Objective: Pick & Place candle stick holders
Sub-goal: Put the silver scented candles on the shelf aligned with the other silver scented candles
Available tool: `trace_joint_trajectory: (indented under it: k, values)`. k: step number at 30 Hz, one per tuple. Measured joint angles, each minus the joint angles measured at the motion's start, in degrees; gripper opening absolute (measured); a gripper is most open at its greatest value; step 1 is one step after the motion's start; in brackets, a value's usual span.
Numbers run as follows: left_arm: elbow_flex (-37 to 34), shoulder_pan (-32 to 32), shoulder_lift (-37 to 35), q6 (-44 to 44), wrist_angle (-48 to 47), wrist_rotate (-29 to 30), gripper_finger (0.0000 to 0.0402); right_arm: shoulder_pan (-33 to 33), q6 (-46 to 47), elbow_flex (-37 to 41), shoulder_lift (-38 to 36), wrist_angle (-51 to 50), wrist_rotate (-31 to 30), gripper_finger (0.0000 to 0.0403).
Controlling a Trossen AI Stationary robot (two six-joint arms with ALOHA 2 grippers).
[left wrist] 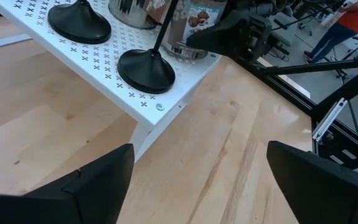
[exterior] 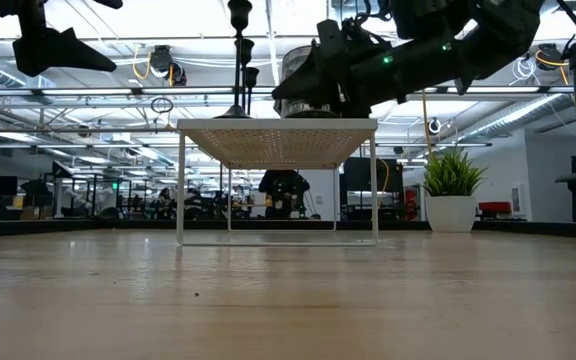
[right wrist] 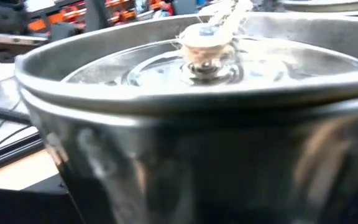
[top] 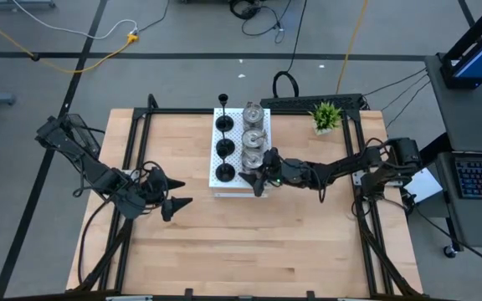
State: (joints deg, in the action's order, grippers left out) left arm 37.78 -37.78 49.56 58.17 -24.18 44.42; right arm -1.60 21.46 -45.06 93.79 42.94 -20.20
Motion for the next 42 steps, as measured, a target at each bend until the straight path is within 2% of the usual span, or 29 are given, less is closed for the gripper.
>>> trace_joint_trajectory:
  k: [3, 8, 13, 25, 35, 42]
  values:
    - [0.0, 0.0, 0.0, 0.0, 0.01, 0.0, 0.0367, 0.55, -0.67, -0.02, -0.01, 0.01, 3.8, 0.0366]
    - [0.0, 0.0, 0.0, -0.04, -0.01, 0.0, 0.0375, 0.54, -2.68, -0.02, -0.01, -0.31, 3.84, 0.0371]
    - [0.0, 0.0, 0.0, -0.42, -0.01, -0.04, 0.0382, 0.52, -3.87, -0.02, -0.01, -0.42, 3.89, 0.0397]
    - [0.0, 0.0, 0.0, -0.56, -0.01, -1.04, 0.0374, 0.52, -6.34, 0.0, -0.34, -1.85, 2.4, 0.0399]
    - [0.0, 0.0, 0.02, -0.96, -0.03, -1.11, 0.0385, 0.52, -7.38, 0.02, -0.71, -1.94, 2.47, 0.04]
    - [0.0, 0.0, 0.02, -1.16, -0.04, -1.11, 0.0372, 0.52, -9.06, 0.04, -3.99, -4.47, 2.48, 0.04]
